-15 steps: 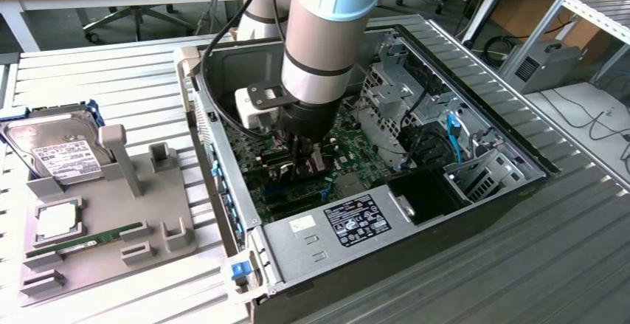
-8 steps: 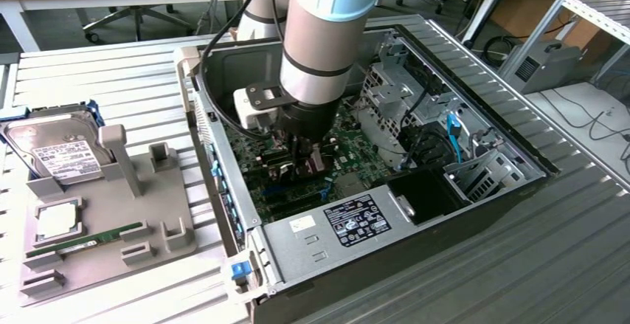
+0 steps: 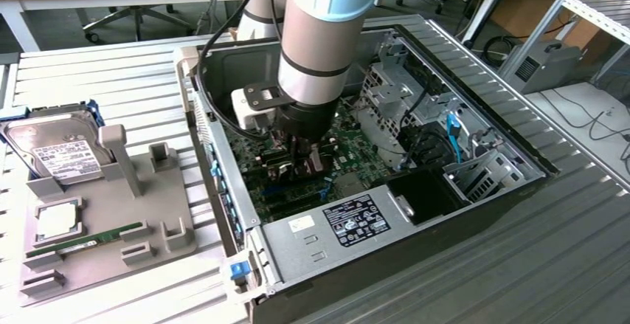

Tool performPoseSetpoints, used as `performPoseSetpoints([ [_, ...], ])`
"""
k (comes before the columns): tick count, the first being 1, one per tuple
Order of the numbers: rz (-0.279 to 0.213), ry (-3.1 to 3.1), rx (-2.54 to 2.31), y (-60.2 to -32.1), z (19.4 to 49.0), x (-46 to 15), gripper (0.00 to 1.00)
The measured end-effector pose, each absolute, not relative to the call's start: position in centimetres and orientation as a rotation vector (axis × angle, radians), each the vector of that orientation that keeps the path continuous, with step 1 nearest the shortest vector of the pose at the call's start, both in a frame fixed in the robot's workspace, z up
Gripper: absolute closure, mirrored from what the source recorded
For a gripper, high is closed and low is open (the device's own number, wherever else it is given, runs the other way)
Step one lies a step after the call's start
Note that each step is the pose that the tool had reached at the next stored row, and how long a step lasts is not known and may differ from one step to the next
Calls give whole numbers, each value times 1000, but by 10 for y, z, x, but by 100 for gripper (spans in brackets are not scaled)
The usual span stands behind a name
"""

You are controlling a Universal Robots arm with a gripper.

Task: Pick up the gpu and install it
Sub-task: 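Insert the gpu into the slot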

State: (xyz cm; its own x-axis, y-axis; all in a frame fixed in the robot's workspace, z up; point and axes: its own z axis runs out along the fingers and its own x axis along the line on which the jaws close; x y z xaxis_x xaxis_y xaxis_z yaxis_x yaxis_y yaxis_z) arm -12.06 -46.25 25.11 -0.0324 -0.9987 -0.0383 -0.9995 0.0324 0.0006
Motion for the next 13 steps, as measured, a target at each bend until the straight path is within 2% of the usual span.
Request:
performPoseSetpoints([
  [13, 40, 2236, -2165, -462, 251, -122, 73],
])
